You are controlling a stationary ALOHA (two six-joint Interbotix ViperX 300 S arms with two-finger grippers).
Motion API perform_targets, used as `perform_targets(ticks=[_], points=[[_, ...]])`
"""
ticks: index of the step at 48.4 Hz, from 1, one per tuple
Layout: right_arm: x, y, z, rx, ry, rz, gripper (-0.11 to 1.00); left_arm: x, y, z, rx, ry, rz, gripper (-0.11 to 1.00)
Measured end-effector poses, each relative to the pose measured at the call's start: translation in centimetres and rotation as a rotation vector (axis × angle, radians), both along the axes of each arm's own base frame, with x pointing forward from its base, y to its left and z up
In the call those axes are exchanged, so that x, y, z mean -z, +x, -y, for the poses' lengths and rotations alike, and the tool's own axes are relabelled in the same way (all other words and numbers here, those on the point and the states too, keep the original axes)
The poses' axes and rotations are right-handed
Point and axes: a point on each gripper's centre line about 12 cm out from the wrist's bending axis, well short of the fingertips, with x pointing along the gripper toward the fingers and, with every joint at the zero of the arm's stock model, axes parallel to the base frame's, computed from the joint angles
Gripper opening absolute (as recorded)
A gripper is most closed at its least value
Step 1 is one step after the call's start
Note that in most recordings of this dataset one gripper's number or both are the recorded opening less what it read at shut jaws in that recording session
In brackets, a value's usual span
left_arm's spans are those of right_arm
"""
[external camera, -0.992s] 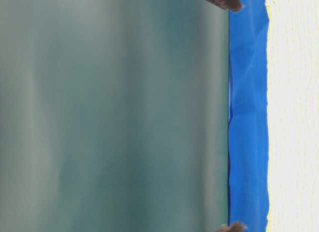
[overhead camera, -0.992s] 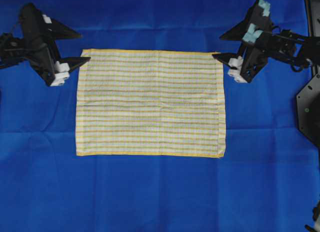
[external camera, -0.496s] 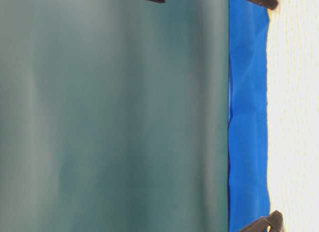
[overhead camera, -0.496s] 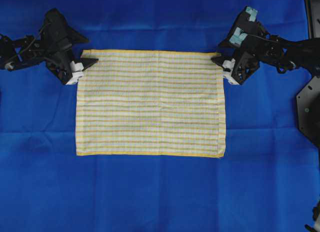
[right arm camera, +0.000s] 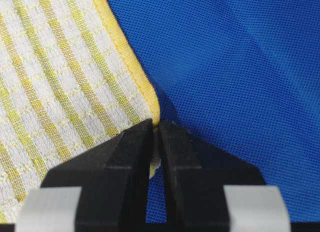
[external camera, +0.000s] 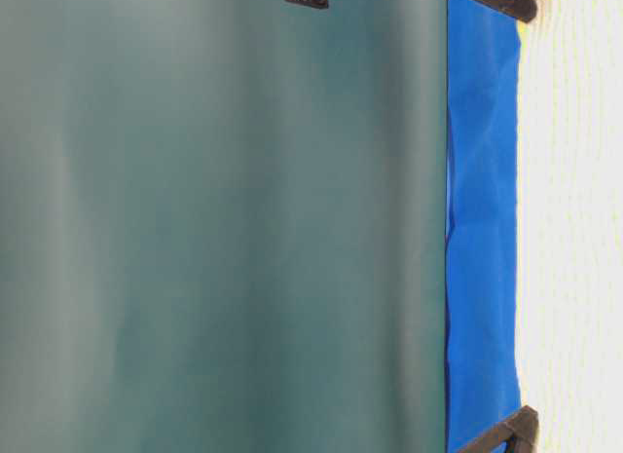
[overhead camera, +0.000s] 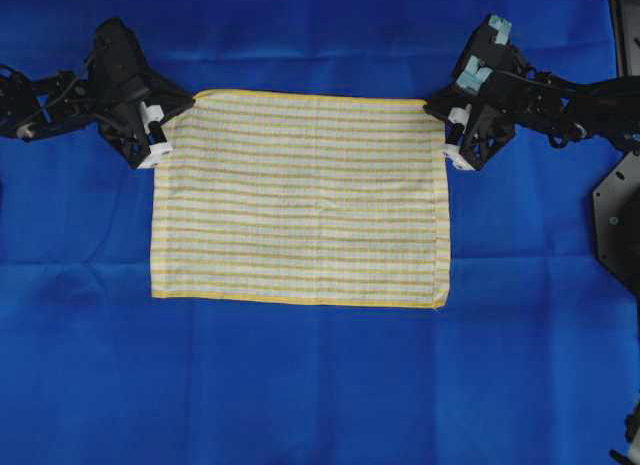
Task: Fold the yellow towel.
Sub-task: 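Pull the top corners down toward the bottom edge with both grippers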
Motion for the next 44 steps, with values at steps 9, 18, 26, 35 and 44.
perform_targets(ticks=[9, 18, 26, 35, 44], points=[[-1.0, 0.1, 0.1, -0.002, -0.018, 0.030, 0.04, -0.2, -0.5, 0.2, -0.002, -0.007, -0.014, 0.03], [-2.8, 0.0, 0.1, -0.004, -0.037, 0.067, 0.04, -1.9, -0.5, 0.2, 0.000, 0.003, 0.006, 0.03], [-3.5, -0.2, 0.0, -0.004, -0.037, 0.073, 0.04, -3.5, -0.6, 0.0, -0.006, 0.016, 0.033, 0.03], [-3.5, -0.2, 0.0, -0.004, -0.035, 0.072, 0.04, -3.9, -0.7, -0.1, 0.003, 0.028, 0.022, 0.03], [-3.9, -0.2, -0.3, -0.007, -0.033, 0.081, 0.04, -4.1, -0.6, 0.7, 0.026, 0.022, 0.016, 0.03]])
